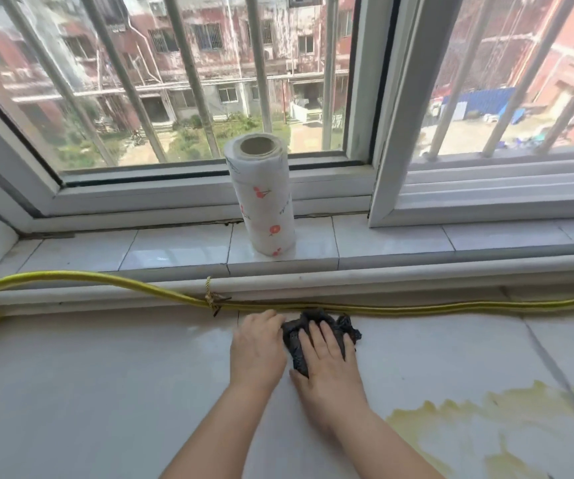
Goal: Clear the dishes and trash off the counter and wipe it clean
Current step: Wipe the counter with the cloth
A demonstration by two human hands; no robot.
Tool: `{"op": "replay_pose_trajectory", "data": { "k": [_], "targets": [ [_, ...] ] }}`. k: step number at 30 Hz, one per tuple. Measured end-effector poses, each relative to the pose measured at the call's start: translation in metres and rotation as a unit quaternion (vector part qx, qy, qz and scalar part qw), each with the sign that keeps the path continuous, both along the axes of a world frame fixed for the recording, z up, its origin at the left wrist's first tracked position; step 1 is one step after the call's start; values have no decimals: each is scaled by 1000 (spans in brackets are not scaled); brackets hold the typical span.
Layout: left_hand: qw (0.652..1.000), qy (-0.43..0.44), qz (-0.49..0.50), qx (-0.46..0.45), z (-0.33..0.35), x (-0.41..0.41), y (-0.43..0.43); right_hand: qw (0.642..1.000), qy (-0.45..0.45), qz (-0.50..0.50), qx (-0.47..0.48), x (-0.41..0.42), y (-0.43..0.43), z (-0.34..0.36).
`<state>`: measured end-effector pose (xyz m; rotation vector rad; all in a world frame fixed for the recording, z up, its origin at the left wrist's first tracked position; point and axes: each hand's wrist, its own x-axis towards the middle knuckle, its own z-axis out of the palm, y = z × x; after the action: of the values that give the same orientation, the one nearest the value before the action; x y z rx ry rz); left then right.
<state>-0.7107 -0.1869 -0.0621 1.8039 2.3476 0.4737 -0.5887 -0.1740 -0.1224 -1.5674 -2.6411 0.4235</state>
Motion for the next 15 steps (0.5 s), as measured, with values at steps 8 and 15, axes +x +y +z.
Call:
{"op": "replay_pose_trajectory", "data": {
  "k": [8,15],
  "targets": [
    [969,108,-186,-120,12,92,77,999,22,12,28,45,-11,-10],
    [980,89,-115,-139,8,95,86,997,55,7,50,51,-8,-14]
  ]
}}
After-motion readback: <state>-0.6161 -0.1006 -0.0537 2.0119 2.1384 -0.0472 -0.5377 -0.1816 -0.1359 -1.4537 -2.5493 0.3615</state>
